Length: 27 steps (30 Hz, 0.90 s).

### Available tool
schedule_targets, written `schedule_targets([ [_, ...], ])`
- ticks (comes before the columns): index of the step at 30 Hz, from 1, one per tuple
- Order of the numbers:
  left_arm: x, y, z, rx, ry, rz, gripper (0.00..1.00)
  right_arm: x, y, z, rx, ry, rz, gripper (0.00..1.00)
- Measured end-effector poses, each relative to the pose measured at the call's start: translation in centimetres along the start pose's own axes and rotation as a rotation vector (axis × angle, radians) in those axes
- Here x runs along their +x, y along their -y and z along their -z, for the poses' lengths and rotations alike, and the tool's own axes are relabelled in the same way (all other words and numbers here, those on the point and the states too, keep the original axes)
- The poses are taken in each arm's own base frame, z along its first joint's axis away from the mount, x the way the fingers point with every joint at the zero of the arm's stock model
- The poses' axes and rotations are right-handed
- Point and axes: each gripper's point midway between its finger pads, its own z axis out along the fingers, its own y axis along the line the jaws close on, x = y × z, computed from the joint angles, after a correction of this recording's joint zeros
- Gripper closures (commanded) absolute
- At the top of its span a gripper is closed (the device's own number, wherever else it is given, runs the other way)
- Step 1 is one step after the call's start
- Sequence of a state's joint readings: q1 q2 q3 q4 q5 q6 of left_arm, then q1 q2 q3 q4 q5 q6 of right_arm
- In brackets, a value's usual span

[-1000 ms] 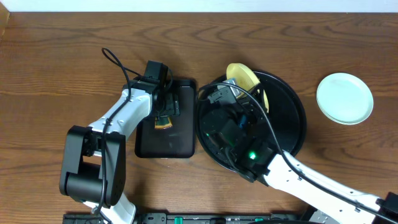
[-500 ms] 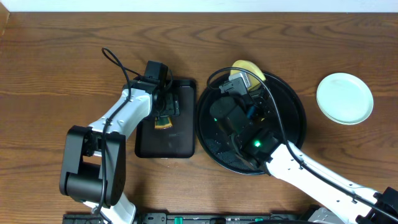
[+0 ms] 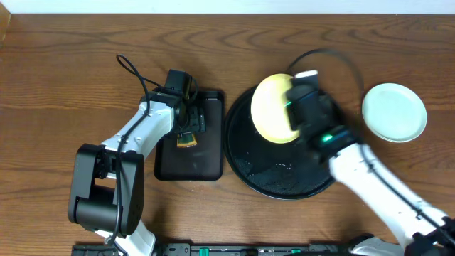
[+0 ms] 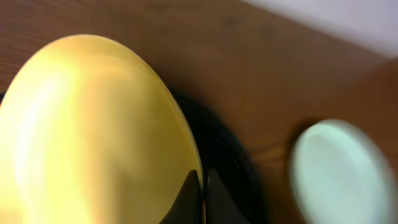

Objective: Clean dirty plates on tray and stack at the side
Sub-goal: 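Carry the yellow plate right and stack it on the pale green plates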

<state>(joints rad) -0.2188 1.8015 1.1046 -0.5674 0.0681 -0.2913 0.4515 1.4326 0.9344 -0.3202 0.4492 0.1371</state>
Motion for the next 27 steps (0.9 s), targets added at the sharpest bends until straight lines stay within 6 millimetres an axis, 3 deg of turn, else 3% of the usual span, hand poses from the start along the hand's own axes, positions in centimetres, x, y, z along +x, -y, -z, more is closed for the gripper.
schedule_targets([
  [5, 0.0, 0.0, 0.0, 0.0, 0.0, 0.0, 0.16, 1.1, 4.8, -2.5, -0.162, -0.093, -0.286, 0.99],
  [8, 0.0, 0.0, 0.0, 0.0, 0.0, 0.0, 0.16, 1.6, 9.6, -3.3, -0.202, -0.104, -0.469, 0.99],
  [13, 0.0, 0.0, 0.0, 0.0, 0.0, 0.0, 0.16, 3.5, 18.6, -3.3, -0.13, -0.07, -0.702, 0.99],
  [18, 0.0, 0.0, 0.0, -0.001, 0.0, 0.0, 0.16, 5.5, 25.7, -2.4, 0.005, -0.015, -0.829, 0.99],
  [21, 0.0, 0.0, 0.0, 0.0, 0.0, 0.0, 0.16, 6.9, 28.2, -2.0, 0.088, -0.017, -0.865, 0.99],
  [27, 0.0, 0.0, 0.0, 0.0, 0.0, 0.0, 0.16, 9.0, 30.5, -2.6, 0.207, -0.047, -0.88, 0.99],
])
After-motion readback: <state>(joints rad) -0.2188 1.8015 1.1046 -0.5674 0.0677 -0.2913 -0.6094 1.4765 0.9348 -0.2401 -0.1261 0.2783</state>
